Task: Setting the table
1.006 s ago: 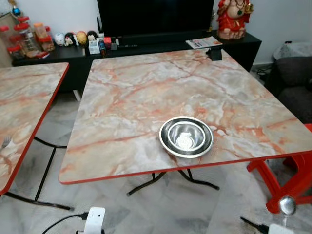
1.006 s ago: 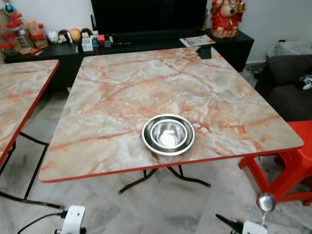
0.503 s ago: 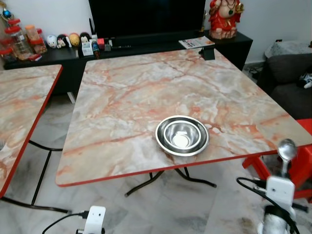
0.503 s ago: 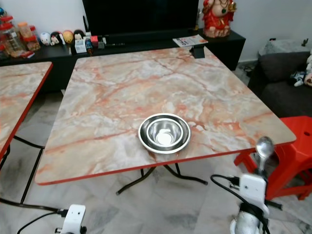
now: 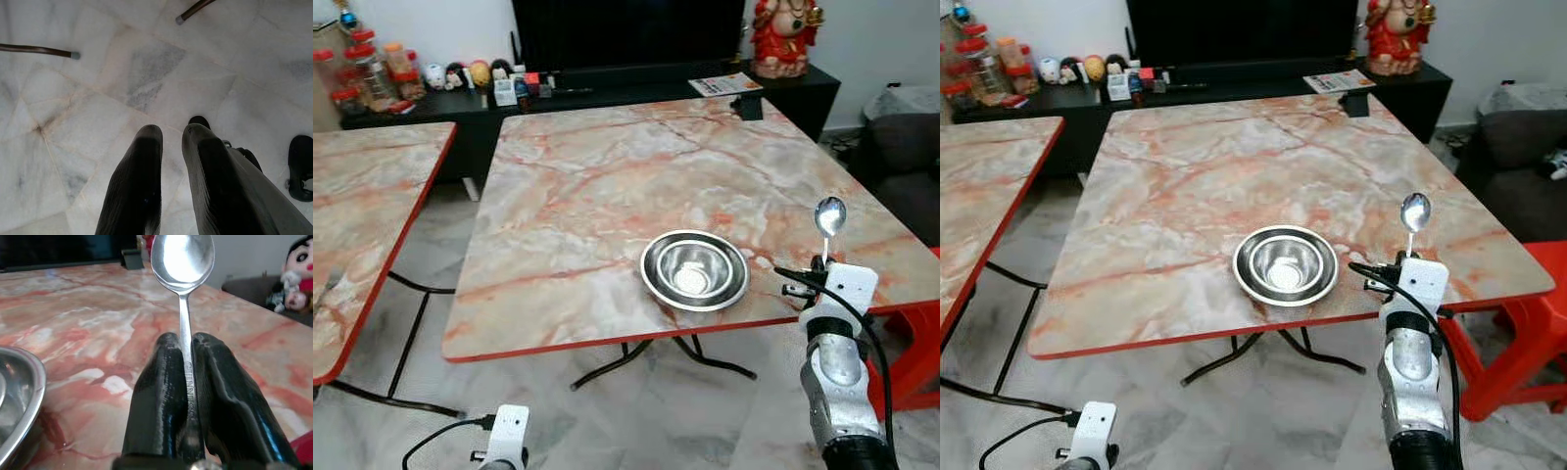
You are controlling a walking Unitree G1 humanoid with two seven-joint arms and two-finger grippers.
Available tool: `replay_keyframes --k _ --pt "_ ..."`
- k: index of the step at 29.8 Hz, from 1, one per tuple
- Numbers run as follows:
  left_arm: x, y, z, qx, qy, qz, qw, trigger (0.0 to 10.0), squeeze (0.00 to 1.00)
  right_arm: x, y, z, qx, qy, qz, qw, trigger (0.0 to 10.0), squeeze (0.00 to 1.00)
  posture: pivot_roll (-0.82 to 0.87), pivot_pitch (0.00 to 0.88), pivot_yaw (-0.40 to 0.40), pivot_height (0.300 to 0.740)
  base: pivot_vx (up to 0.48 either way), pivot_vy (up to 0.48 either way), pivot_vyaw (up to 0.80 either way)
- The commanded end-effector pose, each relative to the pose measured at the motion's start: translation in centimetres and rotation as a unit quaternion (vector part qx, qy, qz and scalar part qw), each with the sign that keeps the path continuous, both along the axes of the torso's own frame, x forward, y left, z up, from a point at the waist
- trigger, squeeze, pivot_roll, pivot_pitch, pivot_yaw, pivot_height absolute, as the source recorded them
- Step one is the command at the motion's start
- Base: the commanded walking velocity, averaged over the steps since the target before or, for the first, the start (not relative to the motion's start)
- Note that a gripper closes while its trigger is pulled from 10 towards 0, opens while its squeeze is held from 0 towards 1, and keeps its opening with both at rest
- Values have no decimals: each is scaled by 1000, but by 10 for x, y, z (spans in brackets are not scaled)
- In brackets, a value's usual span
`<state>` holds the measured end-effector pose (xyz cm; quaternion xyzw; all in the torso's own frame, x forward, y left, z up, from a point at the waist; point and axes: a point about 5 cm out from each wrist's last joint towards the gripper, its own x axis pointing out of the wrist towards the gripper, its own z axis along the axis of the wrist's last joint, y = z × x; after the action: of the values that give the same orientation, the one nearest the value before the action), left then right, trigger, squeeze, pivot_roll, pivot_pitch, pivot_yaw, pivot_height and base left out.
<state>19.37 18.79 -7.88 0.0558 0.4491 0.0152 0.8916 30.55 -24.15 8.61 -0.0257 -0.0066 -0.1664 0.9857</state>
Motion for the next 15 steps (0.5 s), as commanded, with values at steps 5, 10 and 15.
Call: replay_keyframes --k 5,10,15 --pt "-2 3 -1 6 2 4 1000 10000 0 15 -3 11 6 3 11 1000 10000 0 -140 0 33 740 0 0 0" --pt "-2 4 0 8 2 5 1000 10000 0 21 -4 15 -4 8 13 1000 10000 0 -137 0 32 740 0 0 0" --pt "-1 5 0 10 1 7 1000 10000 0 25 -4 19 -8 8 13 1000 10000 0 -135 0 29 740 0 0 361"
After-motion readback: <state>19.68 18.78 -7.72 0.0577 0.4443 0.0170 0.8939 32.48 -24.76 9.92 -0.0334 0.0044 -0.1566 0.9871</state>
